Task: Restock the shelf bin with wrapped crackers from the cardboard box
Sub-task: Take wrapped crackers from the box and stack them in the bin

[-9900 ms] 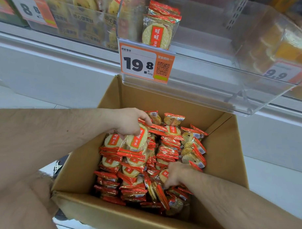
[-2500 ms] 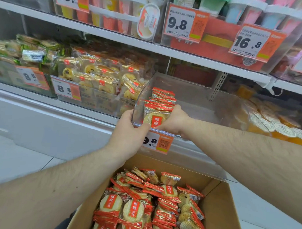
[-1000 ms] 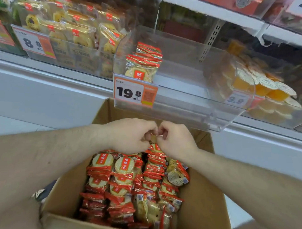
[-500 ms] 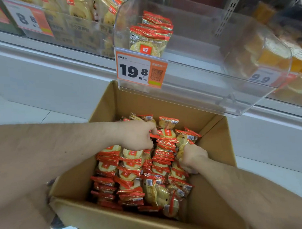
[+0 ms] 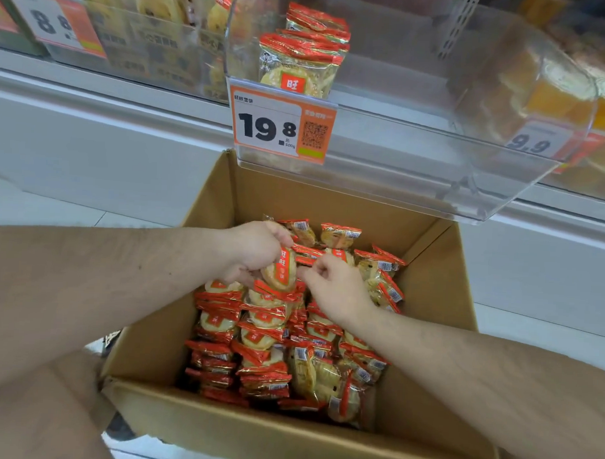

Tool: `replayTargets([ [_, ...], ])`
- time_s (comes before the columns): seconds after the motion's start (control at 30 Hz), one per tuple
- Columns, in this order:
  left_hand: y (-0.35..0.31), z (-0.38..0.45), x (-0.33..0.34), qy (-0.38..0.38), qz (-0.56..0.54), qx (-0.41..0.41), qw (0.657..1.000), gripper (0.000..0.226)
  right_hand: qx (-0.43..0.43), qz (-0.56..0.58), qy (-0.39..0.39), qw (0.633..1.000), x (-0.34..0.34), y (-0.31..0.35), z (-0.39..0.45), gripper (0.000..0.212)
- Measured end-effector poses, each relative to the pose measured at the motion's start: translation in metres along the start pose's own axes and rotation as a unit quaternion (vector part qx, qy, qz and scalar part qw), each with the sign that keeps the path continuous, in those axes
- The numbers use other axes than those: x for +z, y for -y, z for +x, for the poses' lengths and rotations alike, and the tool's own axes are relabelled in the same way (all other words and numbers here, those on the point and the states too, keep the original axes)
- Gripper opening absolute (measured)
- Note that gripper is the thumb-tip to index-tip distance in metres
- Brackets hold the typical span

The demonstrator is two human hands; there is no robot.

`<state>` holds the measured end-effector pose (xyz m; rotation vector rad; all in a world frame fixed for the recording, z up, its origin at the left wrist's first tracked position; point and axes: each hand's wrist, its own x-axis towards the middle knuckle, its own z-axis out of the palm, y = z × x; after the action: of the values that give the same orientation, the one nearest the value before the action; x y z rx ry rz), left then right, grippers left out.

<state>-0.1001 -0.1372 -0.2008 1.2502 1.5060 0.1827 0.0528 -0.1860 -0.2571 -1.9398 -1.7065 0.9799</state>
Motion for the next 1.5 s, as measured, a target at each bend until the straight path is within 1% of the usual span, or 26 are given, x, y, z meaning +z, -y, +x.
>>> replayTargets([
  [0.03, 0.000, -0.002, -0.003, 0.005, 0.008, -0.007, 1.000, 0.039, 0.071, -0.039, 0.056, 0.995, 0.007, -0.013, 0.005, 0.032],
  [0.1, 0.006, -0.002, -0.009, 0.026, 0.032, -0.012, 0.999, 0.043, 0.175, -0.107, 0.195, 0.959, 0.022, -0.036, 0.006, 0.031],
  [0.13, 0.008, -0.002, -0.011, 0.033, 0.042, -0.006, 0.999, 0.045, 0.201, -0.128, 0.244, 0.940, 0.030, -0.045, 0.003, 0.032],
  [0.17, 0.010, 0.000, -0.013, 0.038, 0.050, 0.001, 0.998, 0.047, 0.219, -0.141, 0.277, 0.925, 0.039, -0.054, -0.002, 0.033],
  [0.23, 0.013, 0.003, -0.017, 0.046, 0.048, 0.018, 0.998, 0.051, 0.225, -0.186, 0.295, 0.910, 0.056, -0.070, -0.006, 0.029],
  [0.3, 0.013, 0.003, -0.022, 0.048, 0.039, 0.032, 0.998, 0.053, 0.202, -0.255, 0.288, 0.901, 0.063, -0.077, -0.003, 0.018],
  [0.37, 0.012, 0.004, -0.028, 0.041, 0.031, 0.040, 0.998, 0.053, 0.198, -0.272, 0.279, 0.899, 0.051, -0.073, 0.005, 0.007],
  [0.43, 0.010, 0.004, -0.033, 0.037, 0.027, 0.048, 0.998, 0.053, 0.187, -0.232, 0.244, 0.923, 0.022, -0.057, 0.009, 0.016],
  [0.47, 0.009, 0.004, -0.036, 0.036, 0.024, 0.052, 0.998, 0.053, 0.160, -0.220, 0.217, 0.937, 0.004, -0.048, 0.009, 0.019],
  [0.53, 0.007, 0.002, -0.040, 0.037, 0.018, 0.059, 0.997, 0.053, 0.055, -0.228, 0.142, 0.962, -0.030, -0.034, 0.002, 0.017],
  [0.6, 0.004, -0.002, -0.044, 0.034, 0.026, 0.070, 0.997, 0.050, -0.095, -0.227, 0.052, 0.968, -0.057, -0.027, -0.012, 0.022],
  [0.63, 0.001, -0.006, -0.046, 0.032, 0.030, 0.076, 0.996, 0.048, -0.176, -0.210, 0.008, 0.962, -0.069, -0.025, -0.020, 0.021],
  [0.7, -0.004, -0.011, -0.049, 0.025, 0.045, 0.094, 0.994, 0.043, -0.322, -0.188, -0.056, 0.926, -0.090, -0.016, -0.034, 0.017],
  [0.77, -0.008, -0.017, -0.052, 0.024, 0.057, 0.105, 0.993, 0.037, -0.403, -0.174, -0.090, 0.894, -0.102, -0.009, -0.044, 0.018],
  [0.83, -0.012, -0.023, -0.054, 0.036, 0.053, 0.112, 0.992, 0.030, -0.445, -0.153, -0.124, 0.874, -0.105, -0.004, -0.047, 0.022],
  [0.93, -0.019, -0.033, -0.053, 0.064, -0.004, 0.118, 0.991, 0.022, -0.479, -0.128, -0.168, 0.852, -0.101, 0.002, -0.047, 0.023],
  [1.07, -0.032, -0.047, -0.046, 0.103, -0.138, 0.126, 0.977, 0.030, -0.490, -0.102, -0.198, 0.843, -0.098, 0.012, -0.047, 0.022],
  [1.13, -0.038, -0.056, -0.044, 0.127, -0.170, 0.149, 0.966, 0.032, -0.500, -0.115, -0.204, 0.834, -0.098, 0.016, -0.045, 0.022],
  [1.27, -0.044, -0.064, -0.044, 0.145, -0.160, 0.197, 0.956, 0.051, -0.498, -0.123, -0.210, 0.832, -0.100, 0.028, -0.040, 0.018],
  [1.33, -0.044, -0.064, -0.045, 0.119, -0.156, 0.208, 0.958, 0.062, -0.497, -0.136, -0.200, 0.833, -0.102, 0.033, -0.039, 0.020],
  [1.4, -0.045, -0.064, -0.046, 0.086, -0.137, 0.237, 0.958, 0.071, -0.495, -0.147, -0.184, 0.837, -0.106, 0.036, -0.040, 0.025],
  [1.43, -0.047, -0.066, -0.048, 0.071, -0.117, 0.264, 0.955, 0.076, -0.488, -0.140, -0.180, 0.843, -0.109, 0.038, -0.041, 0.029],
  [1.5, -0.048, -0.070, -0.054, 0.049, -0.036, 0.318, 0.946, 0.086, -0.450, -0.095, -0.189, 0.867, -0.117, 0.045, -0.043, 0.034],
])
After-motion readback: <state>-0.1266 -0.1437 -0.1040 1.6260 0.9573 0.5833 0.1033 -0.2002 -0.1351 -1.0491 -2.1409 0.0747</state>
